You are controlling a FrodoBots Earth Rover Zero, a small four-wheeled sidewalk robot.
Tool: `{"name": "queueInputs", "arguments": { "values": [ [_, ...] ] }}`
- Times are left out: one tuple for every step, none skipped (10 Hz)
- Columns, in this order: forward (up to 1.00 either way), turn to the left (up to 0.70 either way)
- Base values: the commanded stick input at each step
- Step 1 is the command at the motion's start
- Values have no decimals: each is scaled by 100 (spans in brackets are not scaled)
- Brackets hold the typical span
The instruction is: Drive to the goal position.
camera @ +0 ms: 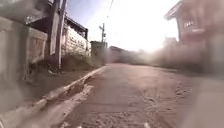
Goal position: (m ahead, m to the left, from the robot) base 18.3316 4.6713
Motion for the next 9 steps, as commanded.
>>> {"name": "queueInputs", "arguments": {
  "values": [
    [100, 0],
    [100, 0],
    [100, 0],
    [100, 0],
    [100, 0],
    [100, 0],
    [100, 0],
    [100, 0],
    [100, 0]
  ]
}}
